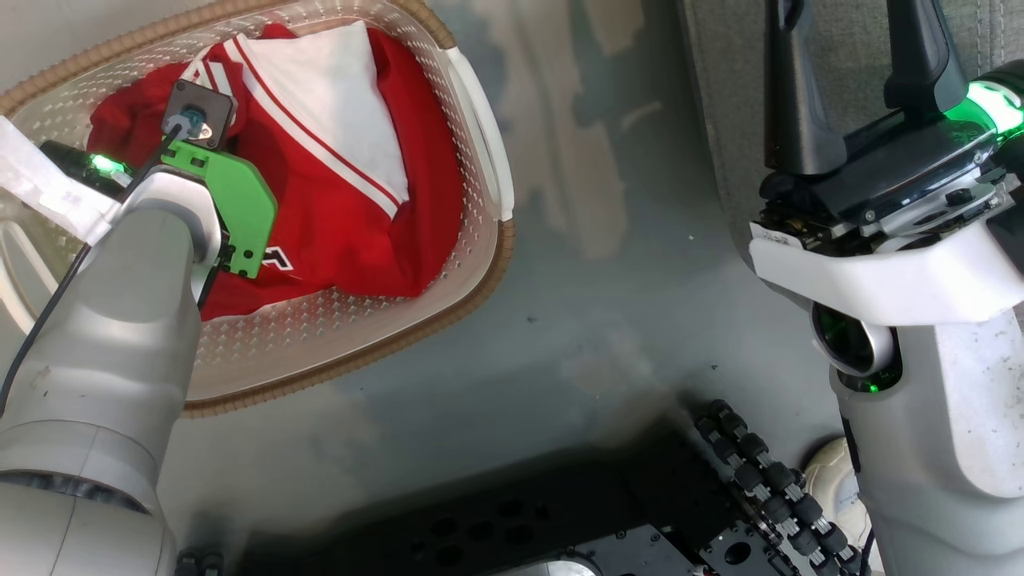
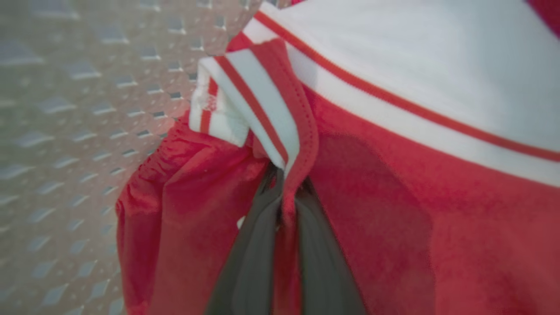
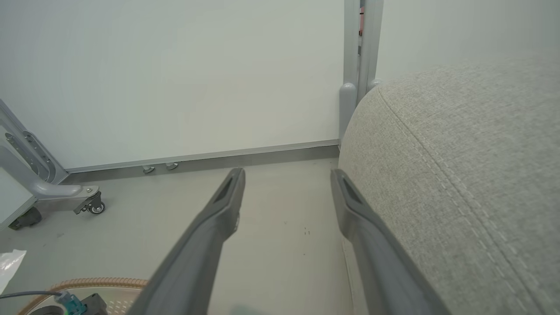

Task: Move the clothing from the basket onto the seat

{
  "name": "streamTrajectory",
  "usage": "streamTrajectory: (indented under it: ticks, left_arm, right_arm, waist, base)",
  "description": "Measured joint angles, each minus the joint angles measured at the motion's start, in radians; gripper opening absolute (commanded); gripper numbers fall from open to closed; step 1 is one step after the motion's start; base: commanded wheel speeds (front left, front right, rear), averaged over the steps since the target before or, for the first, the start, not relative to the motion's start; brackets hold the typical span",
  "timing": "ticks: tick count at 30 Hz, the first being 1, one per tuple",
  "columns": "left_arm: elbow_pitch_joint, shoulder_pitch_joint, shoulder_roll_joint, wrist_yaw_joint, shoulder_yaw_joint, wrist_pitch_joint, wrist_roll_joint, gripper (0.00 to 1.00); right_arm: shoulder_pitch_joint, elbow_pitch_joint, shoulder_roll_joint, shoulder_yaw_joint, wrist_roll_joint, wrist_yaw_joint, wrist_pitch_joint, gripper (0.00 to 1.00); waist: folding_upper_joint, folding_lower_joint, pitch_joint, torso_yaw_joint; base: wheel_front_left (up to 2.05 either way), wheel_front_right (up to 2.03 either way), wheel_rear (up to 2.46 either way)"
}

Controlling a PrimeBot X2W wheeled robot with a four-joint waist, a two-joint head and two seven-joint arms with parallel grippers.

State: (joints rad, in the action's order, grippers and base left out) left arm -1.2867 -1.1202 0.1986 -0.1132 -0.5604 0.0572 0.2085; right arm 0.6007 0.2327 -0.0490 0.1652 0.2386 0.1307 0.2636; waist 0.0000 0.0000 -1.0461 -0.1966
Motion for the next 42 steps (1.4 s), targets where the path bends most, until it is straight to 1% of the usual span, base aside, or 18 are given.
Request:
streamTrajectory:
  ticks: [6,12,20,26,32,36,42]
  left_arm:
    - [-0.001,0.001,-0.006,-0.004,-0.016,0.024,0.001,0.00]
    - [-0.001,0.020,-0.031,-0.010,-0.030,0.072,0.015,0.00]
    - [0.000,0.082,-0.080,-0.015,-0.055,0.159,0.039,0.00]
    - [0.038,0.144,-0.105,-0.016,-0.086,0.193,0.067,0.00]
    - [0.116,0.219,-0.118,-0.016,-0.119,0.204,0.116,0.00]
    - [0.220,0.273,-0.114,-0.016,-0.119,0.205,0.142,0.00]
    - [0.372,0.360,-0.099,-0.016,-0.089,0.205,0.151,0.00]
  right_arm:
    - [0.001,-0.014,0.000,0.006,0.001,0.000,0.000,1.00]
    - [0.000,-0.033,0.000,0.010,0.005,0.000,0.000,1.00]
    - [-0.030,-0.071,0.000,0.012,0.000,0.000,0.000,1.00]
    - [-0.064,-0.107,0.001,0.012,-0.004,0.000,0.000,1.00]
    - [-0.110,-0.145,0.001,0.003,-0.018,0.000,0.000,1.00]
    - [-0.147,-0.169,0.000,-0.007,-0.023,0.000,0.000,1.00]
    - [-0.216,-0.201,0.001,-0.025,-0.025,0.000,0.000,1.00]
  waist:
    - [0.0000,0.0000,0.027,0.003]
    - [0.0000,0.0000,0.073,0.007]
    - [0.0000,0.0000,0.167,0.025]
    - [0.0000,0.0000,0.253,0.043]
    - [0.0000,0.0000,0.345,0.064]
    - [0.0000,0.0000,0.411,0.082]
    - [0.0000,-0.0001,0.513,0.112]
  base:
    - [0.00,0.00,0.00]
    - [0.00,0.00,0.00]
    - [0.00,0.00,0.00]
    - [0.00,0.00,0.00]
    - [0.00,0.00,0.00]
    - [0.00,0.00,0.00]
    - [0.00,0.00,0.00]
